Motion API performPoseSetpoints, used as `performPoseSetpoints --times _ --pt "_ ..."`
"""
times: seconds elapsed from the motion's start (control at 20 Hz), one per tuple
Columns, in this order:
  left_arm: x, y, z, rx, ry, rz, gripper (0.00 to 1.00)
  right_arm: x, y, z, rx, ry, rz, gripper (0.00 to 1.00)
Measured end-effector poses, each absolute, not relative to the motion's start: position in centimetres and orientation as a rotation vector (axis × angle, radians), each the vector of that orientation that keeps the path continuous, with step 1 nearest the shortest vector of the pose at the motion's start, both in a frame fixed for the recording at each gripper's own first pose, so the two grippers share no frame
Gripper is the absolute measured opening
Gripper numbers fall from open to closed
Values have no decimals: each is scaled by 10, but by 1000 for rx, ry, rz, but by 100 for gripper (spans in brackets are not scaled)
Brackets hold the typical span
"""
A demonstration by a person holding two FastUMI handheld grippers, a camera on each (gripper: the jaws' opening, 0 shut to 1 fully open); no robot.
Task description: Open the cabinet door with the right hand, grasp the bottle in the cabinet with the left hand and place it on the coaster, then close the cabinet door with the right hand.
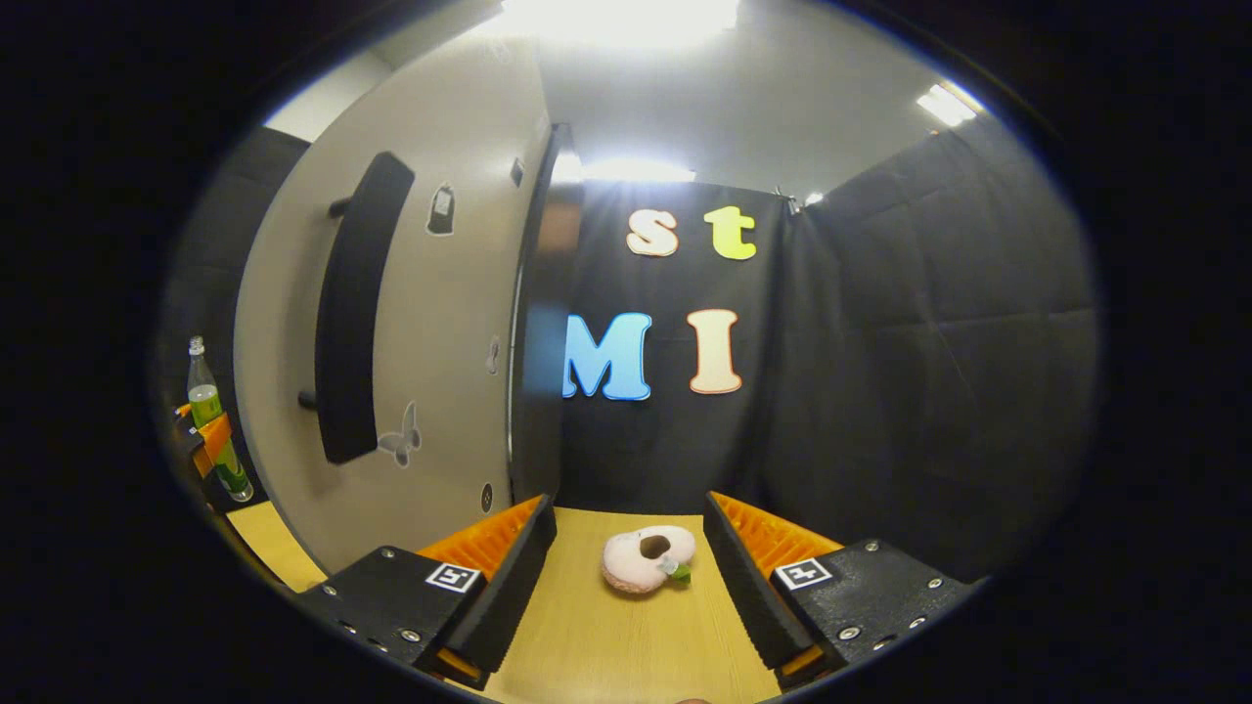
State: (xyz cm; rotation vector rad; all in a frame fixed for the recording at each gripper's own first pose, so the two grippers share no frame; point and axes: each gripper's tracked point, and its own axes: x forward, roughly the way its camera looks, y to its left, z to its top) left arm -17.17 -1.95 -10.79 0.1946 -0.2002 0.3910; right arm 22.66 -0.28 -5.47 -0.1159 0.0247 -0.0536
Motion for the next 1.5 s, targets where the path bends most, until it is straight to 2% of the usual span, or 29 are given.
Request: performPoseSetpoints --times 0.1,0.15,0.2,0.65,1.0,1.05,1.1,1.2,1.25,1.35,1.4,1.45,1.5 --pt "-175 -28 -164 201 -163 408 67 230 2 -90 -180 86 -21 94" --pt "-172 -22 -195 187 -142 420 74 229 2 -106 -203 115 -10 94" --pt "-170 -21 -224 167 -127 430 67 231 4 -119 -216 137 -1 94" --pt "-150 17 -361 131 -78 522 66 209 4 -206 -317 291 49 95" --pt "-153 11 -362 160 -98 497 70 199 8 -225 -311 332 68 95" --pt "-153 10 -362 161 -97 485 79 198 7 -227 -307 337 69 96" --pt "-151 9 -361 167 -95 482 92 197 5 -227 -308 340 67 96" --pt "-149 4 -352 166 -104 472 92 195 4 -228 -303 341 65 96" --pt "-152 4 -345 169 -111 469 86 194 5 -228 -302 341 64 96" --pt "-152 3 -330 170 -124 454 86 194 5 -220 -290 328 59 96" --pt "-153 2 -324 173 -122 449 93 196 5 -217 -280 322 56 96" --pt "-153 1 -324 179 -118 441 86 197 6 -214 -269 319 55 96" --pt "-154 1 -320 188 -113 440 86 198 7 -211 -259 314 53 96"
